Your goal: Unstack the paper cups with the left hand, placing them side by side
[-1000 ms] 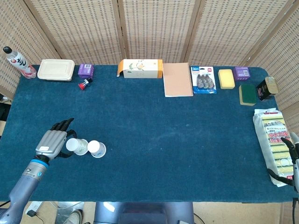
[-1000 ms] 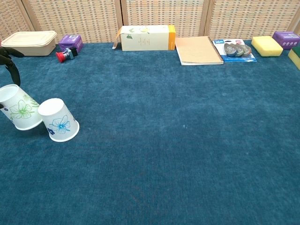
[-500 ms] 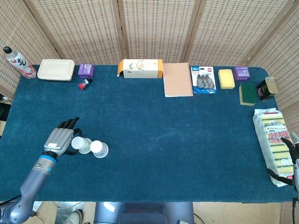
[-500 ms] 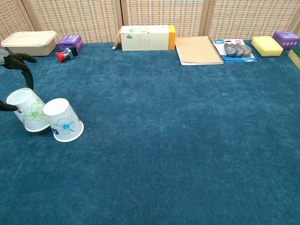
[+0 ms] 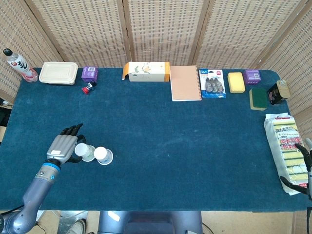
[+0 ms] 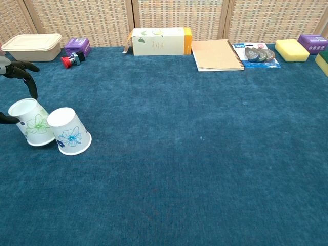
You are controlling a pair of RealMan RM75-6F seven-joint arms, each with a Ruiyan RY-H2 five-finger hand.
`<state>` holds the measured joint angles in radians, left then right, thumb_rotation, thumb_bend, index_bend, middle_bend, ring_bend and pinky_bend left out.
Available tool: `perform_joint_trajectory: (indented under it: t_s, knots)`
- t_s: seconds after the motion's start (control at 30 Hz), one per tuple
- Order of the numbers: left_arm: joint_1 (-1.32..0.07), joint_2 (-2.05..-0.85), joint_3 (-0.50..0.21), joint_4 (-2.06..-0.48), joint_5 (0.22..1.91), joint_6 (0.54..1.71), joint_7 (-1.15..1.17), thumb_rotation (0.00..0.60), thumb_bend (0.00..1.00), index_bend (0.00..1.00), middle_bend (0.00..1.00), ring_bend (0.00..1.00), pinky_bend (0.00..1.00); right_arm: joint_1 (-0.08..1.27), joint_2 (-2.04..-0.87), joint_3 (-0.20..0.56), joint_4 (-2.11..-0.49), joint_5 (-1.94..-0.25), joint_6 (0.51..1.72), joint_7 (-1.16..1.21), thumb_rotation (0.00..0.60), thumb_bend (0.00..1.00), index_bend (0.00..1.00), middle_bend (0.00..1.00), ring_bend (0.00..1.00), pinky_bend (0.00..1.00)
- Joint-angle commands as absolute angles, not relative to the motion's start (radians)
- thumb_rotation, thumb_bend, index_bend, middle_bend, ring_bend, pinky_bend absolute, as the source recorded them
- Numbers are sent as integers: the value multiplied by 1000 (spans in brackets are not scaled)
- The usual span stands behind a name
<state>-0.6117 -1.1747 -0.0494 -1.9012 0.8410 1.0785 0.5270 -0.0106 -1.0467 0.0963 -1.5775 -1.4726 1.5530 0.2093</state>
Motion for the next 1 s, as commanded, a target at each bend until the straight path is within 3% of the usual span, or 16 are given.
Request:
perform_joint_trajectory:
  t_s: [0.03, 0.3, 0.53, 0.67, 0.77, 1.0]
  knots:
    - [-611, -1170, -48, -1907, 837, 1084, 530, 600, 211, 276, 0, 0, 79, -11, -1047, 96, -1576, -1473, 1553, 210, 600, 159, 126, 19, 0, 0]
    - [-607, -1153, -48, -1927, 839, 1089, 515, 600, 192, 154, 0, 0, 79, -12, -1046, 97, -1577, -1473, 1557, 218, 600, 159, 127, 19, 0, 0]
    - [-544, -1103, -41, -1942, 997, 1140, 389, 600, 166, 0, 0, 0, 80, -13, -1044, 98, -1579, -1473, 1559, 222, 600, 159, 126, 19, 0, 0]
    - [-455, -1080, 1, -1898, 1173, 1246, 292, 600, 162, 0, 0, 0, 79, -14, -1046, 99, -1578, -1473, 1563, 219, 600, 159, 126, 19, 0, 0]
    - [-335, -1106, 41, -1816, 1309, 1424, 184, 600, 162, 0, 0, 0, 80, -14, -1049, 97, -1581, -1476, 1563, 209, 600, 157, 126, 19, 0, 0]
    - [-217, -1144, 76, -1704, 1418, 1565, 63, 600, 162, 0, 0, 0, 79, -14, -1054, 94, -1585, -1482, 1567, 190, 600, 158, 126, 20, 0, 0]
